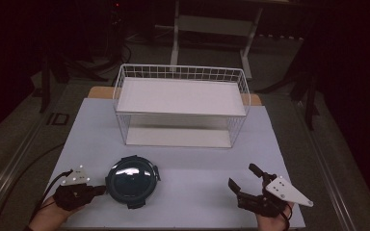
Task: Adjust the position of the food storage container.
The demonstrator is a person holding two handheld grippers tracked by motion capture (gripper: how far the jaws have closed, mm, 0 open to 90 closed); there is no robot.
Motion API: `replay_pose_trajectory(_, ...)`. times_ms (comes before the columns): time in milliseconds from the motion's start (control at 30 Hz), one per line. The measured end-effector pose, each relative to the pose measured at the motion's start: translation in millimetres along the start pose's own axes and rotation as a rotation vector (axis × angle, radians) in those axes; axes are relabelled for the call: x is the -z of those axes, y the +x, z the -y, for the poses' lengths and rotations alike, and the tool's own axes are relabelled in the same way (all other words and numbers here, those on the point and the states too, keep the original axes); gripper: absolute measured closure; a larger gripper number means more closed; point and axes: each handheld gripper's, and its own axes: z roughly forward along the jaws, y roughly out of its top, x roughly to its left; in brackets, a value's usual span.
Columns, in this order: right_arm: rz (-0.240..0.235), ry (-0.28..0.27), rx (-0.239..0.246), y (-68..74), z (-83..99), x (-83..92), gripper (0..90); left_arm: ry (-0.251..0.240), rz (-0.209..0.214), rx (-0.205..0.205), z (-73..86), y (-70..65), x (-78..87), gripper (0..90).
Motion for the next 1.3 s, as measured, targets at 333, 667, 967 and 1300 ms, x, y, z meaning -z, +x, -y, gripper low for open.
replay_pose_trajectory(333,-0.004,-0.002,0.000,-0.1,-0.2,0.7,13.9,0.015,0.019,-0.032,-22.2,-3.9,-19.4,89.6)
replay_pose_trajectory(667,-0.012,0.003,0.001,0.5,0.3,0.5,13.9,-0.003,0.044,-0.017,-29.4,-1.6,-20.9,89.5)
replay_pose_trajectory(967,-0.014,0.003,-0.003,1.1,0.1,0.5,13.9,0.013,0.025,-0.044,-38.4,-7.7,-18.5,89.6)
replay_pose_trajectory(1300,-0.017,-0.003,0.000,1.0,-0.5,2.0,13.9,0.026,0.054,-0.081,-62.5,-22.3,-41.1,89.6)
